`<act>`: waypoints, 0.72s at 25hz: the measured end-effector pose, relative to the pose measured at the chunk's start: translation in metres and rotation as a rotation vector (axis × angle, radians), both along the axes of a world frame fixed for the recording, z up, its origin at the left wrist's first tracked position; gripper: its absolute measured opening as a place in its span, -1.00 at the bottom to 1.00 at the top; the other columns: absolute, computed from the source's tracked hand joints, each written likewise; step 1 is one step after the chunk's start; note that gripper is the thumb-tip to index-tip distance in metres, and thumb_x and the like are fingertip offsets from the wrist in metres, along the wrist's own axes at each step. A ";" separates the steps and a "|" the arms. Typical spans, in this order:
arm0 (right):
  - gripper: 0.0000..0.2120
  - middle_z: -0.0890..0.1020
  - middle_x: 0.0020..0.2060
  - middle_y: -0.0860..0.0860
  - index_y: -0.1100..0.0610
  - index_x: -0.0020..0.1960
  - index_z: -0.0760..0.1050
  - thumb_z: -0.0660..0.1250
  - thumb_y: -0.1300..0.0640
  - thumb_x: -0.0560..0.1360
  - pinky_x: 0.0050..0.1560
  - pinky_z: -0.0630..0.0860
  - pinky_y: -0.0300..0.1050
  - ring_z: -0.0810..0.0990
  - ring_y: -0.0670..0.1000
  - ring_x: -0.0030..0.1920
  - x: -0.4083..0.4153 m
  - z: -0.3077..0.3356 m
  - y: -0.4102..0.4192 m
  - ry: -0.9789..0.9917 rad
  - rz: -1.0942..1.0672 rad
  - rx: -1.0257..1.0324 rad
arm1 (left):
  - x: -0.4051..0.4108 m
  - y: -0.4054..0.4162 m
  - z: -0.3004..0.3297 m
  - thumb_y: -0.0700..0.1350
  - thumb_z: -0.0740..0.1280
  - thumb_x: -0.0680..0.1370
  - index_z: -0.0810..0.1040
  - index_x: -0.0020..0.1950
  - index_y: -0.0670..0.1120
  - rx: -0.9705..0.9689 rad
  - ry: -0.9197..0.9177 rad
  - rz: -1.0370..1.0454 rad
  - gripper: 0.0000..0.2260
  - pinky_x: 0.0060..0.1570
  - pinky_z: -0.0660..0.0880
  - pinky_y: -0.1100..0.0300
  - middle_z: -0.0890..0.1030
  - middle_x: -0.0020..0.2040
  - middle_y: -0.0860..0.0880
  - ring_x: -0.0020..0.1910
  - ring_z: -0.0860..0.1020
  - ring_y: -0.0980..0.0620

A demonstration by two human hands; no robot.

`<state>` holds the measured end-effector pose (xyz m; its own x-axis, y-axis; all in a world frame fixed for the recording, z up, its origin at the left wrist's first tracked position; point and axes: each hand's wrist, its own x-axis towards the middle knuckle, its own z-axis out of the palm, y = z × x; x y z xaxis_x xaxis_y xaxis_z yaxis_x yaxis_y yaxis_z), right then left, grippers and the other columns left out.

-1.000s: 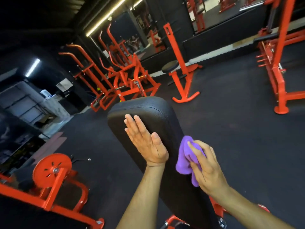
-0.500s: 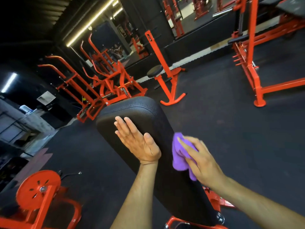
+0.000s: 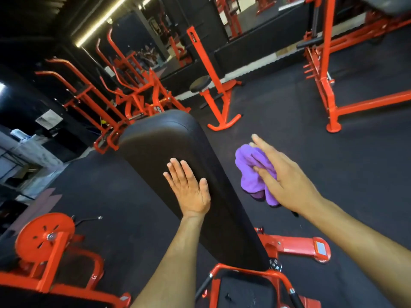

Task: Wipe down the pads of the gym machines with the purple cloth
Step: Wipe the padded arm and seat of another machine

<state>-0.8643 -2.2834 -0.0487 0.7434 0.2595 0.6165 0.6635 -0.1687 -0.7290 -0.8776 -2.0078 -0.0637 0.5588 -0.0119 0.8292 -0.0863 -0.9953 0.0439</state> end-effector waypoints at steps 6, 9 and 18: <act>-0.04 0.21 0.56 -0.12 -0.19 0.54 0.25 0.43 0.44 0.31 -0.25 0.61 0.06 0.44 0.15 0.27 0.001 -0.028 0.112 -0.131 -0.210 -0.092 | 0.018 0.009 -0.025 0.17 -0.17 0.71 -0.14 0.70 -0.05 -0.009 -0.128 -0.055 -0.41 0.61 -0.12 -0.20 -0.15 0.70 -0.03 0.68 -0.11 -0.10; -0.19 0.20 0.58 -0.14 -0.20 0.53 0.29 0.26 0.43 0.42 -0.11 0.64 0.06 0.46 0.23 0.29 -0.022 -0.108 0.115 -0.126 -0.184 -0.160 | 0.020 0.010 -0.029 0.16 -0.18 0.71 -0.16 0.70 -0.04 0.000 -0.148 -0.056 -0.41 0.61 -0.13 -0.17 -0.16 0.70 -0.01 0.68 -0.12 -0.07; -0.51 0.42 0.48 0.08 0.07 0.46 0.48 0.24 0.35 0.57 0.25 0.52 0.04 0.50 0.20 0.30 -0.014 -0.054 0.091 -0.128 -0.183 0.124 | 0.017 0.010 -0.030 0.17 -0.17 0.71 -0.16 0.70 -0.03 -0.019 -0.138 -0.065 -0.41 0.61 -0.09 -0.18 -0.16 0.70 0.01 0.68 -0.11 -0.07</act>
<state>-0.8783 -2.1921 -0.1026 0.6845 0.0439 0.7276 0.7185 -0.2089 -0.6634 -0.8610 -1.9982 -0.0937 0.4382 -0.0279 0.8985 -0.1570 -0.9865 0.0459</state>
